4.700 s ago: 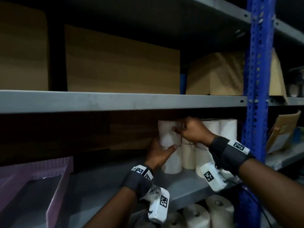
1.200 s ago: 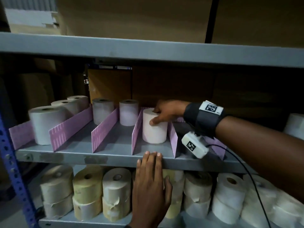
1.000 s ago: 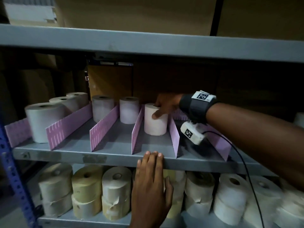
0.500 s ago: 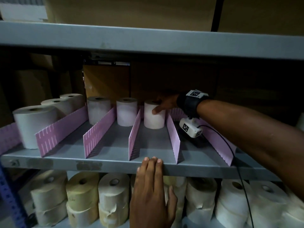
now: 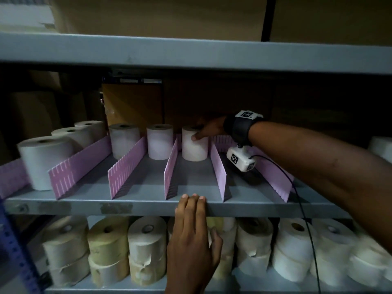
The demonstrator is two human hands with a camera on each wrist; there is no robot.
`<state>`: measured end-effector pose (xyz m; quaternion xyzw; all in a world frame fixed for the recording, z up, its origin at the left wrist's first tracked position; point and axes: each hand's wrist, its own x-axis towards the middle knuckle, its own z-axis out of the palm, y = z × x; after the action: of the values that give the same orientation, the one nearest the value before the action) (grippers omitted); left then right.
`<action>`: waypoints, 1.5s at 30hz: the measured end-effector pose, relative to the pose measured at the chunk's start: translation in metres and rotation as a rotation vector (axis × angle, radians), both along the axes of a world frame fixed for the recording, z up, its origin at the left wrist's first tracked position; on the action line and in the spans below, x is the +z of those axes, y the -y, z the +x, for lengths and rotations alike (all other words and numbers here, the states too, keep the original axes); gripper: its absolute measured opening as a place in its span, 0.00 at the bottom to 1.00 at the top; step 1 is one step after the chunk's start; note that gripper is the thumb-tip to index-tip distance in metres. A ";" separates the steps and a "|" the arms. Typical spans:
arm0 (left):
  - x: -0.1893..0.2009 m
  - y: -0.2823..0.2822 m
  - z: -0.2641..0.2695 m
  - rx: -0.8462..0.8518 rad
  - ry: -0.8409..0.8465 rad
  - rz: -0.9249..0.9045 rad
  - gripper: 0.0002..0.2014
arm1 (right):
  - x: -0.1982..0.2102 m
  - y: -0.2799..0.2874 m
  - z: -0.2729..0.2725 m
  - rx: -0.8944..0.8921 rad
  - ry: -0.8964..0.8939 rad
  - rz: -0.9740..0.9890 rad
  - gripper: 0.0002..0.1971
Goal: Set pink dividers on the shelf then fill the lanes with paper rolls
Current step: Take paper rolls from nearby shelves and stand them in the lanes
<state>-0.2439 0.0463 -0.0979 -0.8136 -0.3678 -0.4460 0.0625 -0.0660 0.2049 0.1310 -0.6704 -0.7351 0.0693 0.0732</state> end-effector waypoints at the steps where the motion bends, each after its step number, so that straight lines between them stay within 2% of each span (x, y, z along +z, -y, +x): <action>1: 0.001 0.000 -0.001 -0.006 -0.015 -0.012 0.32 | 0.002 0.007 -0.003 -0.006 0.003 0.014 0.28; 3: 0.003 0.002 -0.005 -0.017 -0.056 -0.035 0.34 | 0.006 0.026 -0.010 -0.039 0.040 0.064 0.19; 7: 0.017 0.011 -0.020 -0.056 -0.136 -0.082 0.34 | 0.016 0.079 -0.021 -0.009 0.009 0.132 0.22; 10: 0.025 0.015 -0.027 -0.077 -0.186 -0.124 0.35 | 0.019 0.135 -0.023 0.063 0.099 0.260 0.26; 12: 0.031 0.019 -0.033 -0.108 -0.222 -0.206 0.36 | 0.016 0.176 -0.024 0.104 0.106 0.345 0.24; 16: 0.041 0.050 -0.043 -0.195 -0.105 -0.271 0.34 | 0.006 0.248 -0.019 0.056 0.025 0.433 0.21; 21: 0.033 0.103 -0.041 -0.339 0.096 -0.260 0.26 | -0.025 0.330 -0.010 -0.152 -0.075 0.491 0.20; 23: 0.030 0.125 -0.030 -0.394 0.122 -0.295 0.24 | -0.036 0.358 -0.002 -0.211 -0.071 0.454 0.20; 29: 0.035 0.174 0.018 -0.559 0.040 -0.334 0.14 | -0.058 0.425 0.049 -0.358 -0.110 0.462 0.21; 32: 0.046 0.187 0.047 -0.618 0.025 -0.311 0.14 | -0.067 0.450 0.081 -0.429 -0.178 0.499 0.20; 35: 0.057 0.193 0.081 -0.674 0.015 -0.289 0.20 | -0.076 0.468 0.119 -0.489 -0.213 0.518 0.17; 42: 0.085 0.189 0.182 -0.729 0.043 -0.328 0.13 | -0.088 0.486 0.227 -0.592 -0.301 0.528 0.19; 45: 0.096 0.181 0.230 -0.735 0.039 -0.380 0.11 | -0.088 0.486 0.270 -0.627 -0.247 0.501 0.22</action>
<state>-0.0136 -0.1346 -0.0015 -0.8792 -0.1296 -0.3781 -0.2594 0.2038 -0.2814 0.0433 -0.8098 -0.4753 -0.0574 0.3391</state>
